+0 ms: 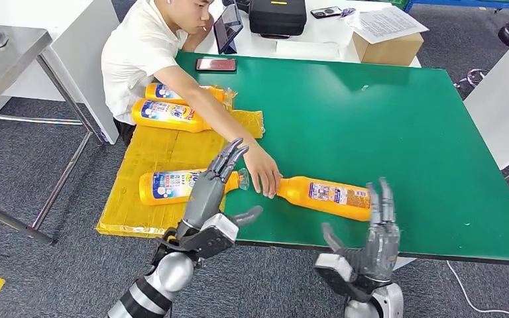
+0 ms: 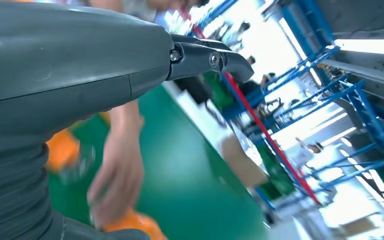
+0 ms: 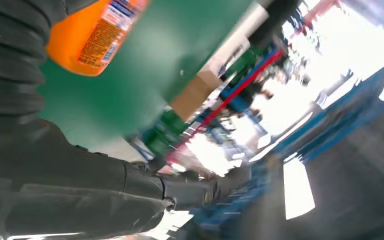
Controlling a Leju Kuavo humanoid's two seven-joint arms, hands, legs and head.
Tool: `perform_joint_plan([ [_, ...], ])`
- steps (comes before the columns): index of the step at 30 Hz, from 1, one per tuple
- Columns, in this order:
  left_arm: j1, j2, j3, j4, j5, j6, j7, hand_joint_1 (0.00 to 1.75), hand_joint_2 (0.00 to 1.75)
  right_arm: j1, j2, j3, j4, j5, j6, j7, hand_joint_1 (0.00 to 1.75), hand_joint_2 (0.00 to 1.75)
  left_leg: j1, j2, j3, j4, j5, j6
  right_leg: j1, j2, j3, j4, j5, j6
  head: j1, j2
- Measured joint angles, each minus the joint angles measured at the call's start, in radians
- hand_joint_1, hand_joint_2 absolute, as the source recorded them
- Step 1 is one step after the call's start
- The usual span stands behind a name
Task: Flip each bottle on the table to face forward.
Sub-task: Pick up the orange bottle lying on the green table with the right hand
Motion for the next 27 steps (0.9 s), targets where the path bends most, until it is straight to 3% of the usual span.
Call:
perform_joint_plan([
  [3,0.038,-0.006,-0.020,-0.018,0.069,-0.028,-0.004,0.00,1.75,-0.007,-0.007,-0.056,0.050,0.197,-0.001,0.012,0.00,1.75,0.000,-0.001,0.000,0.000,0.000,0.000,0.000,-0.001,0.000,0.000,0.000,0.000,0.000,0.000],
  [6,0.048,-0.017,-0.036,-0.009,0.091,-0.025,-0.010,0.00,1.75,-0.034,-0.027,-0.105,0.121,0.294,-0.001,0.049,0.00,1.75,-0.001,0.000,-0.001,0.000,0.000,0.001,0.000,0.000,0.000,0.000,0.000,0.000,0.000,0.000],
  [12,0.045,-0.032,-0.071,0.008,0.111,-0.034,-0.025,0.00,1.75,-0.131,-0.095,-0.098,0.303,0.311,-0.001,0.169,0.00,1.75,-0.002,0.000,0.000,0.000,0.001,0.002,-0.002,0.000,0.000,0.000,0.001,0.001,0.000,0.000],
  [18,0.037,-0.039,-0.097,0.011,0.126,-0.046,-0.024,0.00,1.75,-0.209,-0.149,-0.030,0.439,0.319,-0.001,0.262,0.00,1.75,-0.002,0.000,-0.001,0.000,0.001,0.001,-0.002,0.000,0.000,0.000,0.001,0.001,0.000,0.000],
  [27,0.026,-0.043,-0.116,0.011,0.137,-0.048,-0.023,0.00,1.75,-0.281,-0.190,0.046,0.540,0.331,-0.002,0.306,0.00,1.75,-0.002,0.000,-0.001,0.000,0.001,0.002,-0.002,-0.001,0.000,0.000,0.001,0.001,0.000,0.000],
])
